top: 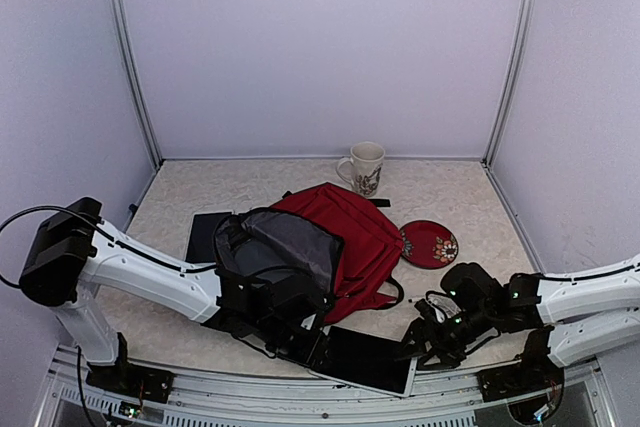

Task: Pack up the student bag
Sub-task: Pick up the pen from the corner of the board.

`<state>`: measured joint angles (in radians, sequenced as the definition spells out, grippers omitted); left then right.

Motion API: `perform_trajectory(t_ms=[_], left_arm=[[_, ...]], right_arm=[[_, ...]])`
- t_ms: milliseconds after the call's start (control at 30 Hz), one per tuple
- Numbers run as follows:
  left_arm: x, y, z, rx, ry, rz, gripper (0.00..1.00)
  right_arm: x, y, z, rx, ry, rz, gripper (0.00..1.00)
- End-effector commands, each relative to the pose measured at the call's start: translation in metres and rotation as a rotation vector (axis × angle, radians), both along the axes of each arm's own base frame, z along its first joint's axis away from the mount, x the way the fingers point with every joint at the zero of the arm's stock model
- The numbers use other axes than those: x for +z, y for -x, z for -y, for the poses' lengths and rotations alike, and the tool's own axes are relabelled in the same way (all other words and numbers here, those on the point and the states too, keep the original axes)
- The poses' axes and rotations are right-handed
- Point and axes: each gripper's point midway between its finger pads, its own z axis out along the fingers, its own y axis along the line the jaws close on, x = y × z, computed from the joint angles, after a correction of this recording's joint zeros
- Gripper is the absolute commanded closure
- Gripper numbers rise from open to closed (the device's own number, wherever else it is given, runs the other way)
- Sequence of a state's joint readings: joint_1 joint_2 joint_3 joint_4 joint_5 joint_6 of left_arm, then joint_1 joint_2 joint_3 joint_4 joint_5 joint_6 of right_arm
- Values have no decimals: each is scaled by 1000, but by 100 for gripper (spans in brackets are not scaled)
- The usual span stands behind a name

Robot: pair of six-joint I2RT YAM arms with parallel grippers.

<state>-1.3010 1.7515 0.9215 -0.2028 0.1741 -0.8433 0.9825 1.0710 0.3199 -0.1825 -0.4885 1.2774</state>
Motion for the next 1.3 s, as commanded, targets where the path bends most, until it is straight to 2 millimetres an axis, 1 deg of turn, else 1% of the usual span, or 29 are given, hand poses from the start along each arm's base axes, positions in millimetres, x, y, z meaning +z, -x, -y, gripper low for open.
perform_trajectory(t_ms=[0, 67, 133, 300, 333, 367, 400, 433, 467, 500, 533, 567, 633, 700, 767, 800, 867, 967, 1067, 1167, 1200, 1267], left_arm=[[-33, 26, -5, -48, 8, -117, 47], [-34, 26, -6, -48, 8, -121, 47], [-34, 26, -5, -50, 7, -121, 47], [-35, 26, -7, -47, 9, -125, 46], [-35, 26, -7, -43, 8, -127, 46], [-35, 26, -8, -42, 6, -128, 46], [-35, 26, -9, -40, 4, -128, 47], [-35, 26, -9, -37, 0, -129, 46], [-35, 26, -10, -35, -4, -128, 46], [-35, 26, -11, -33, -8, -128, 46], [-36, 26, -12, -33, -16, -128, 46], [-36, 25, -12, -32, -20, -128, 47], [-37, 26, -12, -32, -24, -133, 50], [-37, 26, -12, -31, -23, -134, 55], [-38, 26, -12, -24, -25, -138, 59], [-38, 26, -12, -21, -26, -141, 60], [-37, 25, -13, -8, -31, -146, 62], [-36, 20, -18, 26, -54, -129, 63], [-38, 10, -26, 58, -128, -78, 63], [-41, 7, -25, 58, -162, -65, 63], [-43, 8, -26, 56, -169, -67, 63], [-46, 8, -26, 56, -178, -76, 65]], right_arm=[[82, -54, -47, -71, -353, 324, 25], [92, -56, -49, -75, -385, 348, 25], [92, -57, -49, -79, -387, 354, 25], [80, -54, -47, -84, -380, 328, 25], [78, -55, -47, -84, -364, 326, 25], [71, -56, -44, -84, -309, 315, 25], [59, -58, -36, -93, -223, 303, 25], [44, -59, -24, -99, -108, 290, 24], [30, -60, -9, -101, 11, 281, 23], [16, -58, 10, -99, 143, 270, 22], [16, -58, 14, -84, 183, 276, 22], [10, -55, 26, -71, 255, 266, 22], [7, -53, 33, -49, 314, 268, 21], [5, -48, 27, -22, 279, 252, 20], [3, -39, 10, 10, 164, 215, 20], [-3, -34, 4, 17, 121, 188, 20], [-5, -33, -1, 22, 98, 170, 20], [-6, -43, 9, 18, 197, 217, 20], [-2, -54, 31, 39, 359, 291, 19], [-1, -60, 54, 63, 506, 321, 18], [-2, -59, 56, 73, 522, 323, 18], [-8, -56, 51, 92, 490, 311, 18]])
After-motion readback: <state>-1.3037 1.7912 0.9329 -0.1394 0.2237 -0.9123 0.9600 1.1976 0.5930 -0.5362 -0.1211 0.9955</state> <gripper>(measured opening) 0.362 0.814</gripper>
